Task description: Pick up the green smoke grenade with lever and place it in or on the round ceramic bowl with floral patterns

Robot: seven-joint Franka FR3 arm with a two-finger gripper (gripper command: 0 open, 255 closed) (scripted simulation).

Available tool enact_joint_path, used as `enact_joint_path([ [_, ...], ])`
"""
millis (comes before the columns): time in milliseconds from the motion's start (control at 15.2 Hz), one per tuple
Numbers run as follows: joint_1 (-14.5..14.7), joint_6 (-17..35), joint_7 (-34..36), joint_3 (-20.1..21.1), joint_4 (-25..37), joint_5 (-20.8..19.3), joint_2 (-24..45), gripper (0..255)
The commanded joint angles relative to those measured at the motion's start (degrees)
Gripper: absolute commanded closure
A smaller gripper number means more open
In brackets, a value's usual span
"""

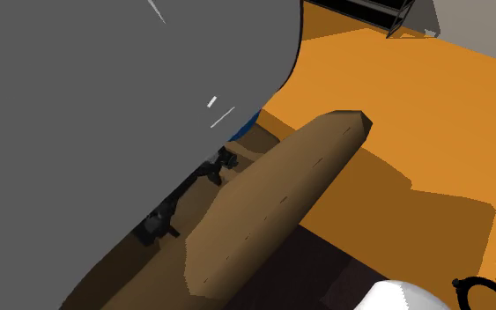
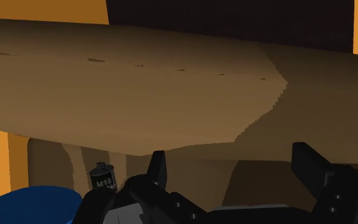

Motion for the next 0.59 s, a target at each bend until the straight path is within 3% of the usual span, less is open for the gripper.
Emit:
enact_joint_path([
  [0, -0.6, 4.3, -0.8, -1.3, -1.5, -0.7, 2.4, 0],
  [528, -2.9, 20.4, -5.4, -7.6, -2.6, -2.6, 15.8, 0],
])
